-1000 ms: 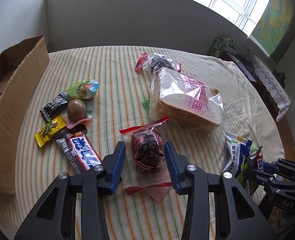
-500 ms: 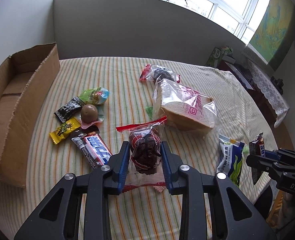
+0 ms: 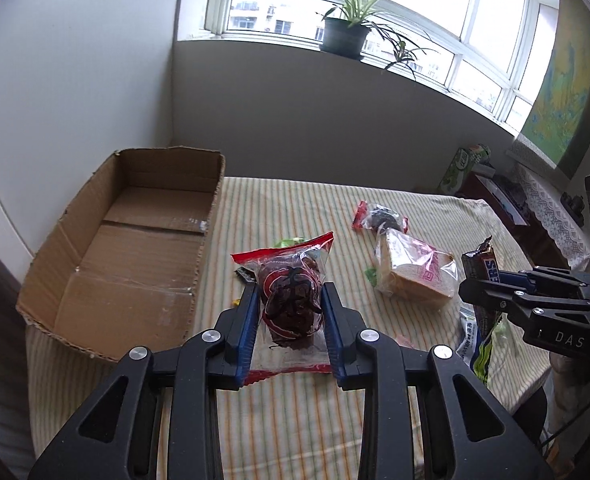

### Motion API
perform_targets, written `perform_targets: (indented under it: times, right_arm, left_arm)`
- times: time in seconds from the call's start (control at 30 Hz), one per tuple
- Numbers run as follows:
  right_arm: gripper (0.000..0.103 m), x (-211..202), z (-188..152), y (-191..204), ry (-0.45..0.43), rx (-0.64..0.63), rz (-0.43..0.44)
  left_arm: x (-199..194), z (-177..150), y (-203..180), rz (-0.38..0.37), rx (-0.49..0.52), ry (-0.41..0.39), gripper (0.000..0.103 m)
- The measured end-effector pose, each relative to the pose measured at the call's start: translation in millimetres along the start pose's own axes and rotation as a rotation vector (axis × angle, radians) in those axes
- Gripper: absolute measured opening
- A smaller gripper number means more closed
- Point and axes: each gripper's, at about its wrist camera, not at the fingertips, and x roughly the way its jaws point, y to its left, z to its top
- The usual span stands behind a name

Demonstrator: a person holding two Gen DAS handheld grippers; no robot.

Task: Organize snacks
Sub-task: 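Carry both snacks into the cardboard box and open both grippers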

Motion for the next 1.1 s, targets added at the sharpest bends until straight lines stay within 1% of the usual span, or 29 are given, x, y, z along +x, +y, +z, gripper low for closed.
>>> perform_targets:
  times: [0.17,0.27,0.47,0.67,0.77,0.9,1.1]
  right_arm:
    - [0.031,19,32,37,0.001,-0.060,0.057]
    - [0.031,32,50,58,0.004,-0.090,0.077]
    - [0.031,65,83,98,0.031,-0.128,0.116]
    - [0.031,100,104,132,0.059,-0.158,0.142]
    - [0.031,115,110,144,0.074,-0.167,0.158]
    - [0.031,137,115,151,0.108,-0.167,0.168]
    - [0.031,156,114,155,0.139,-0.177,0.177]
  left_arm:
    - [-9,1,33,0.080,-0.024,-0.010,0.029]
    - [-15,2,52,0.120,-0.041,-0.020,0.029]
    - [-18,4,86,0.170,-0.086,-0.025,0.029]
    - [-8,7,107,0.190,-0.111,-0.016,0.029]
    - [-1,8,113,0.188,-0.122,-0.006,0.029]
    - [8,8,116,0.186,-0.125,0.005,0.029]
    - [11,8,120,0.184,-0.127,0.017,0.029]
